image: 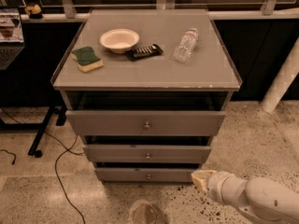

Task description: Open bottom drawer

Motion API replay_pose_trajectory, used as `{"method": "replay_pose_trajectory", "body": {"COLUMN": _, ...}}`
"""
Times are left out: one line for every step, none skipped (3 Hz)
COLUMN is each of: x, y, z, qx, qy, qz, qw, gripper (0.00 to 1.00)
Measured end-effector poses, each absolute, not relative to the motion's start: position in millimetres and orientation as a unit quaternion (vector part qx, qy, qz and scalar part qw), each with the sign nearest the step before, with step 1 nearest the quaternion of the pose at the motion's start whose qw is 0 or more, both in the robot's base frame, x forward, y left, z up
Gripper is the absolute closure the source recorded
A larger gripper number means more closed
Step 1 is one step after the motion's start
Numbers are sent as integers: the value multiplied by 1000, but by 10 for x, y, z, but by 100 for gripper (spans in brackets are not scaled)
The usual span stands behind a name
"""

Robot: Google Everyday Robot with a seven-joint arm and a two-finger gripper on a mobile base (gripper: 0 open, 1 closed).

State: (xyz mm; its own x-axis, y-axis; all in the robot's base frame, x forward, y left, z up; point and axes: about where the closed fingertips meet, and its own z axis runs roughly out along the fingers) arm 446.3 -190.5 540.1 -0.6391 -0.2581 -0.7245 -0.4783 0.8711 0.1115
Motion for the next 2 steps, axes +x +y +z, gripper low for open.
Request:
{"method": "replay_pose_trajectory", "body": {"x": 4591, "y": -1829, "z": 4909, "qx": -203, "qy": 901, "qz": 168, "qw": 344, "gripper": 100}}
{"method": "replay_pose_trajectory", "body": {"x": 4600, "y": -1804, "z": 4856, "qx": -203, "qy": 902, "qz": 161, "qw": 345, "gripper": 100}}
